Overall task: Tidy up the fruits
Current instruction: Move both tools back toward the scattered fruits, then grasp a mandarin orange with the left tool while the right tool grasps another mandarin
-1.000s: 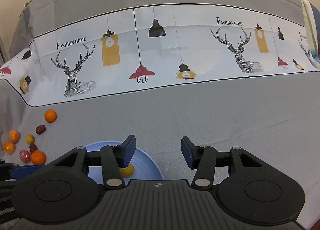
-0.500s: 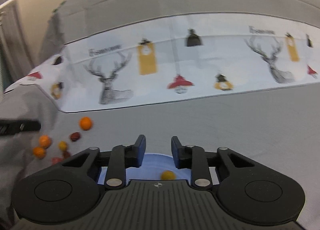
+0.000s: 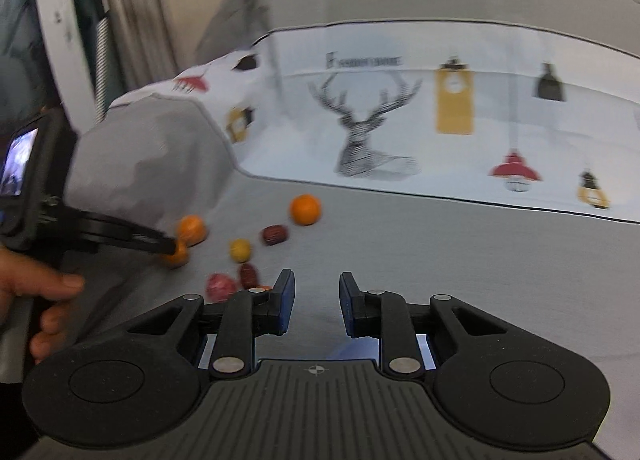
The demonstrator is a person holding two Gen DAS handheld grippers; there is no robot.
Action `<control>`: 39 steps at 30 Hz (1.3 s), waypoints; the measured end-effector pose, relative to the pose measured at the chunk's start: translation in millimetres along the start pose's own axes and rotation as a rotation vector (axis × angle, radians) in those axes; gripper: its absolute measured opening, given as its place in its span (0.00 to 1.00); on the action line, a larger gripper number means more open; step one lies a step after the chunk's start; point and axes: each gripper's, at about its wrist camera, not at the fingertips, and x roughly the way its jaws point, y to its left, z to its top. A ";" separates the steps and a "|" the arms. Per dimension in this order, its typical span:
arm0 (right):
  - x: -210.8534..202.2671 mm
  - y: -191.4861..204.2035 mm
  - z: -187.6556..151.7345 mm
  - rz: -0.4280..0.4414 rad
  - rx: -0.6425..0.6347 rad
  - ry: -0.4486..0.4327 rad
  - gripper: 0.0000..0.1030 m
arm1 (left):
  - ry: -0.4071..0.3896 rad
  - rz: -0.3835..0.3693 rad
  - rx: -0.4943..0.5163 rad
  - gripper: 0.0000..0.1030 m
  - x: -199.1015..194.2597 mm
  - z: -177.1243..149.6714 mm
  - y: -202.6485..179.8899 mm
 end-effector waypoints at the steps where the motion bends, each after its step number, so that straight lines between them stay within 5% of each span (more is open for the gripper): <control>1: 5.8 3.5 -0.2 0.011 -0.004 0.009 0.26 | 0.005 0.016 0.012 0.39 1.9 -4.3 0.4; 2: 12.9 6.7 0.2 0.022 -0.008 0.026 0.29 | 0.006 0.034 0.024 0.45 5.0 -5.7 -1.1; 4: 28.8 14.0 -0.8 0.038 -0.012 0.078 0.58 | 0.000 0.063 0.047 0.52 10.3 -6.5 -5.2; 5: 36.1 17.9 -1.5 0.038 -0.013 0.094 0.63 | 0.002 0.078 0.064 0.52 11.9 -7.0 -7.3; 14: 87.0 45.9 -5.9 0.025 -0.111 0.156 0.69 | 0.043 0.151 0.168 0.58 37.5 -10.5 -23.8; 20: 104.3 44.0 -11.1 -0.007 -0.129 0.198 0.68 | 0.036 0.153 0.173 0.58 45.3 -8.9 -26.3; 22: 108.5 43.9 -12.6 -0.010 -0.140 0.211 0.59 | 0.034 0.173 0.167 0.43 45.9 -7.3 -26.2; 26: 109.4 46.1 -15.6 0.019 -0.155 0.218 0.36 | 0.036 0.137 0.120 0.42 37.9 -4.0 -17.1; 28: 106.8 50.5 -14.8 0.011 -0.181 0.210 0.35 | 0.031 0.122 0.108 0.42 29.9 -1.8 -14.9; 39: 29.4 46.5 11.1 0.036 -0.108 0.143 0.34 | 0.127 -0.144 -0.099 0.42 -9.8 5.7 16.4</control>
